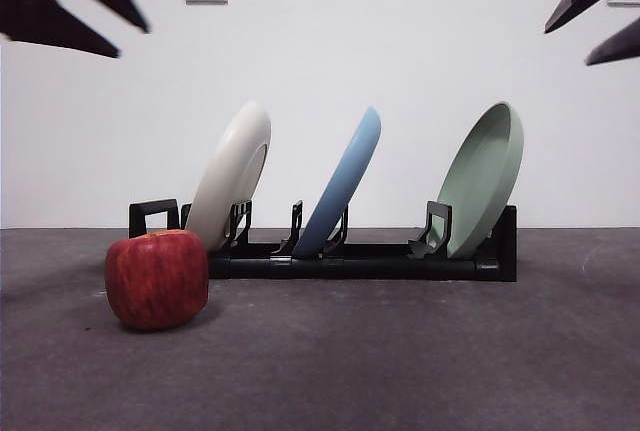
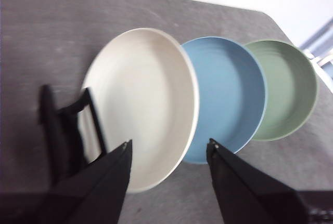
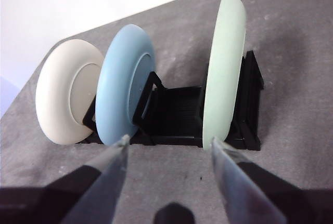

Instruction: Take the yellow plate from the plate rack,put the plate on the table,take the apple from the table,put the apple in the plate

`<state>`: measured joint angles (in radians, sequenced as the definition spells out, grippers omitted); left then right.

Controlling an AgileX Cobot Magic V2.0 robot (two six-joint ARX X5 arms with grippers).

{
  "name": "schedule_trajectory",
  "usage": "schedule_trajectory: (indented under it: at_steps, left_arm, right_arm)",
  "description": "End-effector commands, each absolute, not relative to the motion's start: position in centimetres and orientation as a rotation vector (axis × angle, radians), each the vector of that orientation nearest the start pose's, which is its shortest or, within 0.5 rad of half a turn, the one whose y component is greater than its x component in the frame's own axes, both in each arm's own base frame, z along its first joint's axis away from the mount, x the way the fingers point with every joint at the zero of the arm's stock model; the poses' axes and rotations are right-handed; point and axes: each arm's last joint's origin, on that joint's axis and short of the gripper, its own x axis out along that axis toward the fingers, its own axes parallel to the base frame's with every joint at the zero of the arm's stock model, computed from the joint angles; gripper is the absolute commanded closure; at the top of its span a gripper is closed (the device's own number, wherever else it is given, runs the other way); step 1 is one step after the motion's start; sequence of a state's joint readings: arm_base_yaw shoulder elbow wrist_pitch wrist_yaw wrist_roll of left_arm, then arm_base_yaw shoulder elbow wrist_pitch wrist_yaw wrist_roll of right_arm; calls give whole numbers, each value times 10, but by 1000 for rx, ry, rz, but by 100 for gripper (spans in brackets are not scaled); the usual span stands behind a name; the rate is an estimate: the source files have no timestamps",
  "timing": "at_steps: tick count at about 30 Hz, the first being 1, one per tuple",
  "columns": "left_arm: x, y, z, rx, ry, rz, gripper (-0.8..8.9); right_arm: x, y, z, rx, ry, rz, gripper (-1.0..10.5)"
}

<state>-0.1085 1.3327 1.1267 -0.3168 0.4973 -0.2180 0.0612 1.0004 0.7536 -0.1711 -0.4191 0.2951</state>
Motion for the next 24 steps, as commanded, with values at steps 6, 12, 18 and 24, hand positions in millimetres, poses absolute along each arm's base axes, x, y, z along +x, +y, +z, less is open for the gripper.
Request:
schedule_trajectory:
  at_steps: [6,12,18,24]
  left_arm:
    - [347,-80,330,-270,695,-603,557]
    - [379,-107,318,-252,753,-630,558]
    - [388,-129,298,-208,800,-608,560]
    - [390,-136,289,-180,825,-584,667]
  right_arm:
    - [216,25,286,351,479,414,660]
    - [216,25,286,352,479,414,660]
    - [216,25,286,351,479,413,660]
    - [216,25,286,351,479,413,660]
